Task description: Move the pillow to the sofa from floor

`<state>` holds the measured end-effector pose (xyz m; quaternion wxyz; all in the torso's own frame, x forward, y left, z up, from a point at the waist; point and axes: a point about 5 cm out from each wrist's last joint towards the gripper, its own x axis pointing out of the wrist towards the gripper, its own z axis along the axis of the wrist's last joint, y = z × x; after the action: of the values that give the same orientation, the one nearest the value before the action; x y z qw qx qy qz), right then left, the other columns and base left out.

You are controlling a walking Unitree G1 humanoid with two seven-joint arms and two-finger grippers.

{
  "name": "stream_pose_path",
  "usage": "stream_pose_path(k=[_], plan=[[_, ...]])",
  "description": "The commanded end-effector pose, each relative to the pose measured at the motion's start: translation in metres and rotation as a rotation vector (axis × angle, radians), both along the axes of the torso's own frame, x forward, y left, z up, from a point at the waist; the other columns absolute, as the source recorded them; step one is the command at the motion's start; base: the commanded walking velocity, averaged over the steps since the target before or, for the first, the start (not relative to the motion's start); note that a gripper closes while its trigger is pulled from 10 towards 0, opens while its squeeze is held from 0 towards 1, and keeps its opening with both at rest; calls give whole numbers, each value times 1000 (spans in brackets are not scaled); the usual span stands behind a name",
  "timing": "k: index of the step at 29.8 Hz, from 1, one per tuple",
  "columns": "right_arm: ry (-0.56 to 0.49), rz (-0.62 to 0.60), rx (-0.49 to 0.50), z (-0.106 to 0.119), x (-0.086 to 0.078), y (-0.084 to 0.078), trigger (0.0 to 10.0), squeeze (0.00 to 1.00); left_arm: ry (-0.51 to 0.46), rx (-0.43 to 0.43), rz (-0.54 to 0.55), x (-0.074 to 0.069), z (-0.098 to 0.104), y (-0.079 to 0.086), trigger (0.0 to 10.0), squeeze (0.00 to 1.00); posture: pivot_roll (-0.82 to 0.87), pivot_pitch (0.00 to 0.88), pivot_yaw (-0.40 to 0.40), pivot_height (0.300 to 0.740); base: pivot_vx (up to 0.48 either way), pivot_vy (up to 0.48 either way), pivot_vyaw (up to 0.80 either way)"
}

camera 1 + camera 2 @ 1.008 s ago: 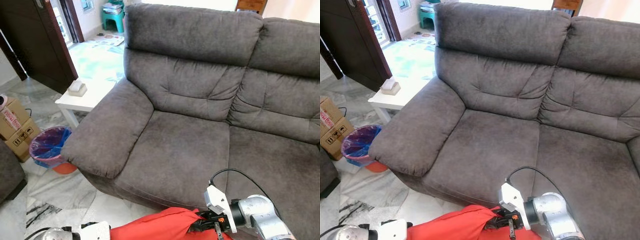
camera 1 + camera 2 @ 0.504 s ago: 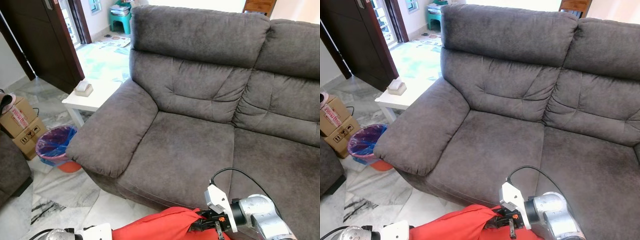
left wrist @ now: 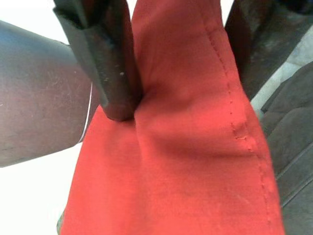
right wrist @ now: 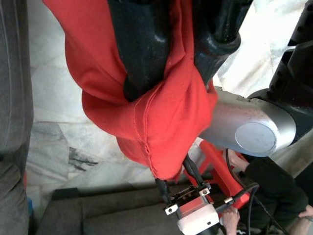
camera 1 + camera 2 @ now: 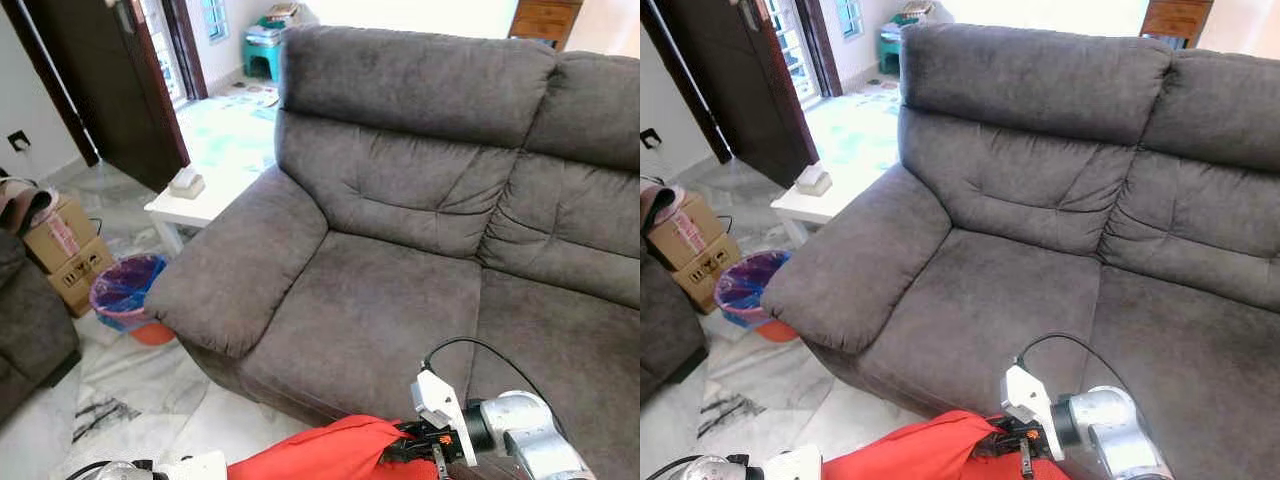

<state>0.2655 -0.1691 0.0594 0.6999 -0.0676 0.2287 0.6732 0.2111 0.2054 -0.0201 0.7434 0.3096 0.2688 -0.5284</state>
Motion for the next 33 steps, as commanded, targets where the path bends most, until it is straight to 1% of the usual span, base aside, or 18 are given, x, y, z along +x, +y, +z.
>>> stream_pose_path(k=[1,19,24,26,30,31,33], plan=[[-81,27,79,17,7,10,10000,0,19,3,-16,-4,-2,1,0,0,91,104,8,740,0,0,0],[-82,8,64,14,8,9,10000,0,25,-21,-9,-2,1,0,0,0,94,104,9,740,0,0,0],[-84,5,64,14,8,9,10000,0,26,-34,6,-1,1,0,0,0,94,103,8,740,0,0,0],[-85,4,63,13,8,10,10000,0,15,-61,29,1,3,-2,0,0,96,104,7,740,0,0,0],[-85,4,61,12,8,11,10000,0,5,-82,50,3,5,-3,0,0,97,104,7,740,0,0,0],[-84,3,62,12,8,11,10000,0,2,-111,69,5,7,-4,0,0,97,104,7,740,0,0,0],[-84,2,61,12,7,11,10000,0,2,-116,70,5,8,-5,0,0,97,104,7,740,0,0,0]])
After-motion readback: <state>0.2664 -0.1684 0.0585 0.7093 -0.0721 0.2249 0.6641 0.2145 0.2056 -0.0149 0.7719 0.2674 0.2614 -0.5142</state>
